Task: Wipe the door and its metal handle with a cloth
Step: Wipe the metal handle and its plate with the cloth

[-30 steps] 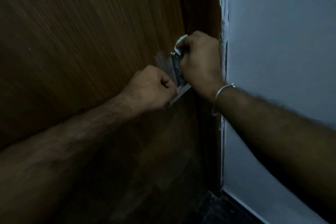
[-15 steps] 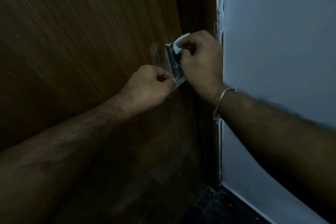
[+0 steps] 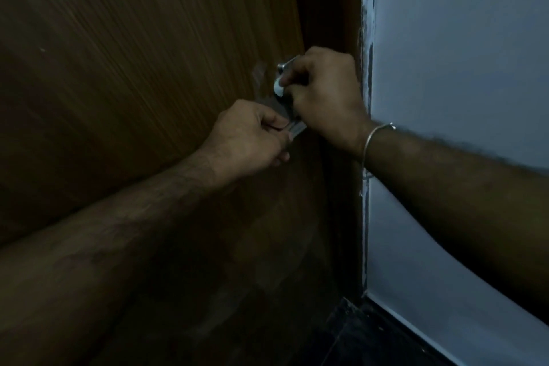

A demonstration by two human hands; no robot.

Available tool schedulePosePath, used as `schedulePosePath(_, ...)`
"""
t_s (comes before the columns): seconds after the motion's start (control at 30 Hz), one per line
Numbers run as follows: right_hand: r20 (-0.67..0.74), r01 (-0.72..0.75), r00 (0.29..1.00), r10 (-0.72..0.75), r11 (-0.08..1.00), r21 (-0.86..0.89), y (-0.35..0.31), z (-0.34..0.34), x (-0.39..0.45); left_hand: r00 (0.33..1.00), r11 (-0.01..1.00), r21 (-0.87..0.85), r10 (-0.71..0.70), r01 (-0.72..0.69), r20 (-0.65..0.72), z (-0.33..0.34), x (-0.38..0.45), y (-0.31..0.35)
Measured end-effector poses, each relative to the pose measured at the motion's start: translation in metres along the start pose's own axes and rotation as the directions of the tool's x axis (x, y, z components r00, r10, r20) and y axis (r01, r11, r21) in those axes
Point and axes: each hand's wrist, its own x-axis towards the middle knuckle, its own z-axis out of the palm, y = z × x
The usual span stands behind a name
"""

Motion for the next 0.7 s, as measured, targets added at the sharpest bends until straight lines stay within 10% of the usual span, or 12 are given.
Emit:
schedulePosePath(0.43,0.208,-0.004,0.978,0.034,0.990,-0.142,-0.011,-0.019,0.011,0.999,0.991,0.129,0.033,-0.030,-0.022,-0.002,-0.003,0.002)
schedulePosePath(0.53,-0.043,-0.187,0.981,0.192,0.978,0.089,0.006,-0.036,-0.005,0.996,0.961,0.267,0.080,-0.067,-0.038,-0.003,-0.005,0.002)
schedulePosePath(0.7,-0.086,-0.539,0.686,0.722,0.584,0.608,0.027,0.007,-0.090,0.978,0.829,0.536,0.208,-0.161,-0.029,-0.005,-0.005,0.007)
